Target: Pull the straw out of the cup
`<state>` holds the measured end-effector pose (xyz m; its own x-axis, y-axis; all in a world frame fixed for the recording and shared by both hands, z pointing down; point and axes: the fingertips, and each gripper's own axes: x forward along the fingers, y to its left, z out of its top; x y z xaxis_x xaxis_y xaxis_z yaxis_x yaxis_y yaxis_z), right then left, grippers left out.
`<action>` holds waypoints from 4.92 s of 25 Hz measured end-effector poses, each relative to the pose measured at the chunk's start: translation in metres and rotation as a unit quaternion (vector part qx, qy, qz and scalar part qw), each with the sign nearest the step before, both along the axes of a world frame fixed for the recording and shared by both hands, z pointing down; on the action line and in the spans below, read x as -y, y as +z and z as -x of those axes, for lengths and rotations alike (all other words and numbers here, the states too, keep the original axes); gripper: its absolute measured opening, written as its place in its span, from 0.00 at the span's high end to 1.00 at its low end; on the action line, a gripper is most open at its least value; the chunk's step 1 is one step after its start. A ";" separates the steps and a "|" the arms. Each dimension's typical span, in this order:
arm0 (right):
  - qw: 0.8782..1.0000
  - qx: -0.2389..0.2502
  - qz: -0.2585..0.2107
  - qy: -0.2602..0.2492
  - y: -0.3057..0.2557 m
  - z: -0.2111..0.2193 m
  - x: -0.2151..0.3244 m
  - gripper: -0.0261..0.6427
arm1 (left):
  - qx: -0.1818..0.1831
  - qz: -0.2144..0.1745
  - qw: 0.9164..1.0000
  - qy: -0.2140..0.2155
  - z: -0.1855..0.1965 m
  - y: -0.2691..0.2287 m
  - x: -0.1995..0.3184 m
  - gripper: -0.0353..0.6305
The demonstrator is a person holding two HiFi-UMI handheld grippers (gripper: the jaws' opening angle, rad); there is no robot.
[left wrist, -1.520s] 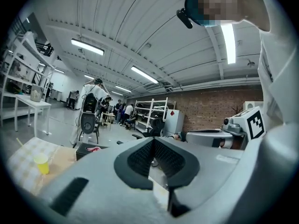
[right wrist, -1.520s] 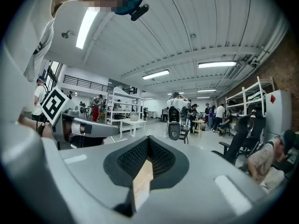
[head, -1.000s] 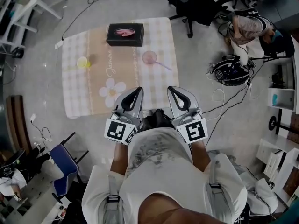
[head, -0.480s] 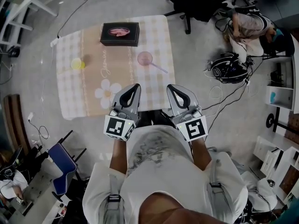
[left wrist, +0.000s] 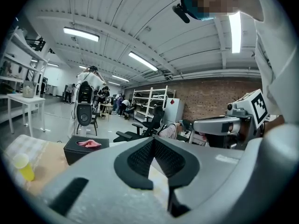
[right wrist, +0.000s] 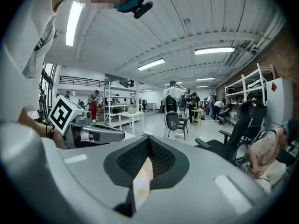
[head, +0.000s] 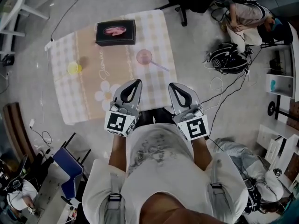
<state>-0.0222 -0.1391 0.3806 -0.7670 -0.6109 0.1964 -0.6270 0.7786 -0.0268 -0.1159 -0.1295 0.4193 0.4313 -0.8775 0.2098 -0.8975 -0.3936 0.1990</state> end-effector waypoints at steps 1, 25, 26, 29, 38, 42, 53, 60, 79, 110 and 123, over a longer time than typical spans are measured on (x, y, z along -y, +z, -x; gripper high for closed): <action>1.000 0.000 0.000 0.003 0.001 0.000 0.001 0.94 | 0.001 0.002 1.000 0.002 0.001 0.003 0.002 0.94; 0.997 -0.018 0.064 0.048 0.057 0.012 0.032 0.94 | 0.020 0.045 0.997 0.062 0.003 0.073 0.055 0.92; 0.996 -0.019 0.068 0.050 0.060 0.013 0.034 0.94 | 0.019 0.039 0.997 0.064 0.002 0.073 0.060 0.92; 0.996 -0.021 0.075 0.054 0.069 0.013 0.038 0.94 | 0.016 0.031 0.997 0.068 0.000 0.077 0.070 0.92; 0.993 -0.027 0.095 0.068 0.083 0.011 0.045 0.94 | 0.035 0.045 0.995 0.086 -0.001 0.098 0.081 0.90; 0.992 -0.028 0.098 0.074 0.087 0.010 0.047 0.94 | 0.047 0.060 0.993 0.093 -0.001 0.109 0.081 0.89; 0.989 -0.034 0.111 0.090 0.098 0.002 0.051 0.94 | 0.079 0.066 0.989 0.110 -0.011 0.125 0.090 0.81; 0.988 -0.038 0.118 0.095 0.102 -0.002 0.051 0.94 | 0.088 0.074 0.987 0.116 -0.017 0.132 0.093 0.76; 0.983 -0.035 0.124 0.128 0.106 -0.015 0.055 0.94 | 0.126 0.075 0.979 0.140 -0.035 0.150 0.101 0.67; 0.982 -0.038 0.126 0.136 0.106 -0.016 0.066 0.94 | 0.134 0.047 0.982 0.126 -0.032 0.144 0.125 0.87; 0.984 -0.048 0.128 0.117 0.105 -0.006 0.064 0.94 | 0.136 0.037 0.985 0.103 -0.015 0.135 0.127 0.89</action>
<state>-0.0161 -0.2031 0.4856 -0.5824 -0.6891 0.4312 -0.7969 0.5887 -0.1356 -0.1007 -0.2570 0.5540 0.5183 -0.7545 0.4026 -0.8238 -0.5669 -0.0019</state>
